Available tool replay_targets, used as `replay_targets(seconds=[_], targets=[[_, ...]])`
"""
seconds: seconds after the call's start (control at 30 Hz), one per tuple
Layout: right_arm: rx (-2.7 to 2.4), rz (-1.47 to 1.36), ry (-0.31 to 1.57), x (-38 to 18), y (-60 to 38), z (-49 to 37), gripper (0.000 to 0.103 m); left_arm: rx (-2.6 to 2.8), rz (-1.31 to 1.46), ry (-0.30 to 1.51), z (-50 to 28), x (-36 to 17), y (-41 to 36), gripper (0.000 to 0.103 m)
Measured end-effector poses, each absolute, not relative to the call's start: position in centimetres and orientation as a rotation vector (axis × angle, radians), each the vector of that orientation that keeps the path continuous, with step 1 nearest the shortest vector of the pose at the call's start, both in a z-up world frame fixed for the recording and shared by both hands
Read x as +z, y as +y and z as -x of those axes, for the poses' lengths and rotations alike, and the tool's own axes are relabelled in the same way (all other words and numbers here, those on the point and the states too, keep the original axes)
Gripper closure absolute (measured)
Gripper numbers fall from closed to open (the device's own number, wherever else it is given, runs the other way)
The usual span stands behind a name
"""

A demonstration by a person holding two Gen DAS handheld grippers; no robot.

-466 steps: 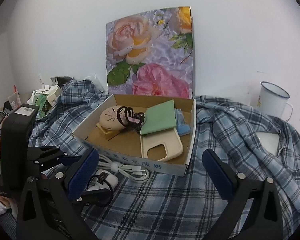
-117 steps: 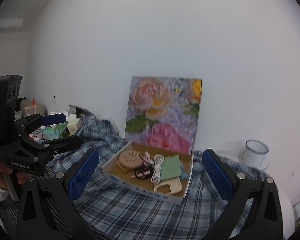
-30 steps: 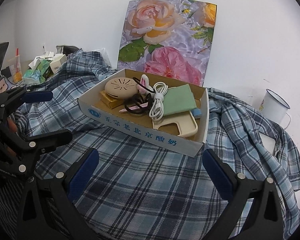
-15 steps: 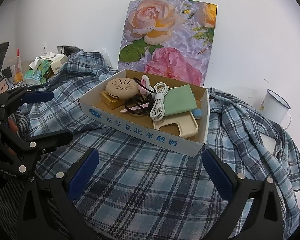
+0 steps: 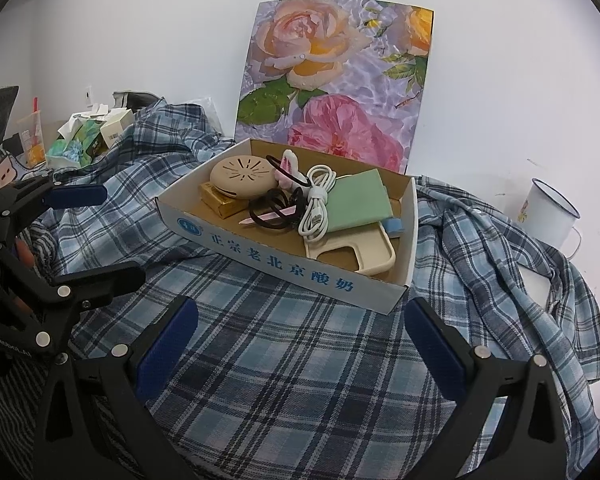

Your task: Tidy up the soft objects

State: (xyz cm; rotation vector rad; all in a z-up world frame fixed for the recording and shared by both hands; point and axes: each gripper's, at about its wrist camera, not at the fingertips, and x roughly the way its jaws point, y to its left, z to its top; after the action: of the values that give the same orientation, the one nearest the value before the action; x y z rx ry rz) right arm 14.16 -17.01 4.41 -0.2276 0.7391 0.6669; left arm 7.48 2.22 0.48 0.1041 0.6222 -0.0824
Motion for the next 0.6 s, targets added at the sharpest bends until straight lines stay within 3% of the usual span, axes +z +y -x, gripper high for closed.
replay_targets(seconds=[0.6], targets=[[0.669, 0.228, 0.748, 4.23, -16.88, -14.17, 0.0, -0.083, -0.109, 0.622, -7.5, 0.5, 2.24, 0.0]])
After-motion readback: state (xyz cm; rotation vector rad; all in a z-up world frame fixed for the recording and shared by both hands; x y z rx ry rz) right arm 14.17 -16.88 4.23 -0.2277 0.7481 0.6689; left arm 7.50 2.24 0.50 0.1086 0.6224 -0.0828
